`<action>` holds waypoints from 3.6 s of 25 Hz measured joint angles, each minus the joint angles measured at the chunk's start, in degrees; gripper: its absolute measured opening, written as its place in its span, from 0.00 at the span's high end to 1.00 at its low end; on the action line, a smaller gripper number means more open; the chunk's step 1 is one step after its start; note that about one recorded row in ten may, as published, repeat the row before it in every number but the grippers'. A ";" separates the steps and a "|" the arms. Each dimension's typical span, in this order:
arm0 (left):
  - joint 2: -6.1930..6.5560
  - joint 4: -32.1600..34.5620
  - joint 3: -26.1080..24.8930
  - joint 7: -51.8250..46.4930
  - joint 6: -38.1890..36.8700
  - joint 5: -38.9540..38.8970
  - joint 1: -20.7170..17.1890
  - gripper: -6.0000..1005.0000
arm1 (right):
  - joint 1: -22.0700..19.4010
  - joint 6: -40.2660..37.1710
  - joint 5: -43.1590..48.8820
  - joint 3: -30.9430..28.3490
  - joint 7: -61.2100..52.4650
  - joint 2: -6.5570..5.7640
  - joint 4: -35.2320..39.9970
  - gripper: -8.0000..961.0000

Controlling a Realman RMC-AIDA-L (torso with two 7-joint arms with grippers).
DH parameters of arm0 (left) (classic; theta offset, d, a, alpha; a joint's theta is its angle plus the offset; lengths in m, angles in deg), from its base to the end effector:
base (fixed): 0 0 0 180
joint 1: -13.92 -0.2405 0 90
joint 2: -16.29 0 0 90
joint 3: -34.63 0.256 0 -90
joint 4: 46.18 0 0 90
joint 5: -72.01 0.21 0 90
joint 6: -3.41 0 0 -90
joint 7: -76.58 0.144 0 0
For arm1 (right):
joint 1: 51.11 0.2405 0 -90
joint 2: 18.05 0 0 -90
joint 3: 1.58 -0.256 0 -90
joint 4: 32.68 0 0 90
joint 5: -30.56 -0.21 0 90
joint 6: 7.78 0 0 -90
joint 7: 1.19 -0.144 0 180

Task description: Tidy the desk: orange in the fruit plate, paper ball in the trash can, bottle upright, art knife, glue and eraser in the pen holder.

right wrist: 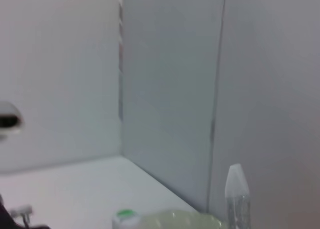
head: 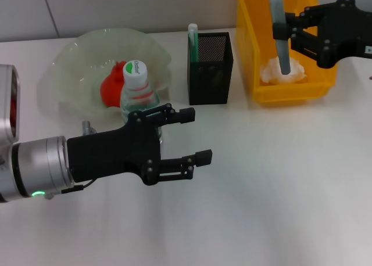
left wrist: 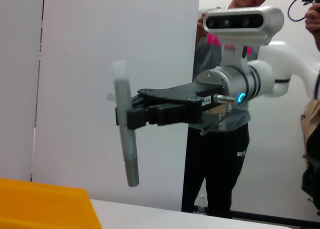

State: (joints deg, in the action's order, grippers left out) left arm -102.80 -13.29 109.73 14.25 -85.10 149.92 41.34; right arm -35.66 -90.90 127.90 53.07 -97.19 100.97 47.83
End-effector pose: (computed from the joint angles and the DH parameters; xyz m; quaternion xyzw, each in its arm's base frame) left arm -0.2025 0.2998 -0.0504 -0.9297 -0.0680 -0.3579 0.0537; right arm 0.1984 0.3271 0.1001 -0.9222 0.1056 0.2485 0.2767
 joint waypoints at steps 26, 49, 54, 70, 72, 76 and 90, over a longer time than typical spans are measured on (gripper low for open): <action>0.00 -1.73 1.56 2.05 0.36 -4.50 0.43 0.19 | 22.17 9.92 1.43 -11.28 10.15 -4.62 -38.33 0.85; 0.00 -3.89 1.62 3.62 0.47 -8.79 0.33 0.19 | 30.42 24.71 -2.91 -11.76 22.13 -0.61 -52.38 0.85; 0.00 -3.89 1.62 3.65 0.50 -8.83 0.31 0.19 | 30.55 26.38 -3.57 -11.75 22.67 -0.59 -53.68 0.85; 0.00 -4.41 1.63 4.98 0.21 -8.83 -0.03 0.19 | 31.85 29.34 -5.46 -11.36 24.84 -0.01 -58.44 0.85; 0.00 -4.59 1.62 5.00 0.19 -8.83 0.10 0.19 | 31.85 29.39 -5.50 -11.34 24.88 -0.01 -58.70 0.85; 0.00 -4.59 1.63 5.06 0.17 -8.83 0.13 0.19 | 31.90 29.43 -5.46 -11.16 24.90 -0.02 -58.93 0.85; 0.00 -4.59 1.63 5.12 0.45 -8.83 0.52 0.19 | 31.74 29.56 -5.40 -9.17 24.97 -0.01 -57.93 0.80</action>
State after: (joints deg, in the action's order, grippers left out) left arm -102.80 -17.88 111.36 19.37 -84.65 141.09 41.86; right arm -3.92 -61.33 122.50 43.89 -72.23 100.96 -10.10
